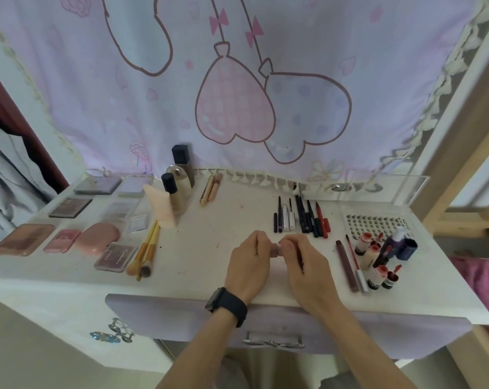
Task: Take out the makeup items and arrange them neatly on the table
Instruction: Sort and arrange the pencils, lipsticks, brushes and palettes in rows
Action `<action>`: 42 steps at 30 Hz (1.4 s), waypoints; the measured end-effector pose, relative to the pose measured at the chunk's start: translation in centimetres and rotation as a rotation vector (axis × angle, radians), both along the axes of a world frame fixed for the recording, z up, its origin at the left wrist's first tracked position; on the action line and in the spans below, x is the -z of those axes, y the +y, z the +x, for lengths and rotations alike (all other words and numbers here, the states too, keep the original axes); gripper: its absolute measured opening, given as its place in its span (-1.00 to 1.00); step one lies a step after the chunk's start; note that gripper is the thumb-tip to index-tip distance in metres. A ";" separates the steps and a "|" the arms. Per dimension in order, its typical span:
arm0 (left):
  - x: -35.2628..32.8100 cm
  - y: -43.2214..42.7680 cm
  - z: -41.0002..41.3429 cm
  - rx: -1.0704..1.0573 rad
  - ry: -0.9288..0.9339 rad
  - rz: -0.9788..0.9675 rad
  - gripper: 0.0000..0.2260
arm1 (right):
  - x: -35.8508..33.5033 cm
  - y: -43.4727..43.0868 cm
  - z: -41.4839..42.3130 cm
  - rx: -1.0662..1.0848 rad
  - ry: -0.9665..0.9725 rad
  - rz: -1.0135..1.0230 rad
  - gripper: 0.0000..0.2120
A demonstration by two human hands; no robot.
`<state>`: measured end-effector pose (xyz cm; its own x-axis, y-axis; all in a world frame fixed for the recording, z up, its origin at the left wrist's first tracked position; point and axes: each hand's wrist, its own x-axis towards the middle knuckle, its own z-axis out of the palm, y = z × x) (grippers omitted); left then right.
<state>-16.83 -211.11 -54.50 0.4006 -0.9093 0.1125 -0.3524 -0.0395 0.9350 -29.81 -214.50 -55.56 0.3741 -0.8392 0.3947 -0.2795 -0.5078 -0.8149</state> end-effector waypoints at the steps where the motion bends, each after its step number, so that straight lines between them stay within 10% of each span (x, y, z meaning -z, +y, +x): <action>1: -0.1 0.2 0.0 0.024 0.041 -0.009 -0.73 | -0.1 0.0 -0.1 0.018 -0.019 0.008 -0.87; 42: -0.5 0.8 1.9 0.095 0.077 -0.080 -0.86 | -0.6 -1.2 -2.0 -0.056 -0.230 0.281 -0.86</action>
<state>-14.90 -210.36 -54.04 0.3228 -0.9331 0.1582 -0.2785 0.0661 0.9582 -31.85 -215.70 -54.91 0.3507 -0.9075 0.2310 -0.0510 -0.2648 -0.9629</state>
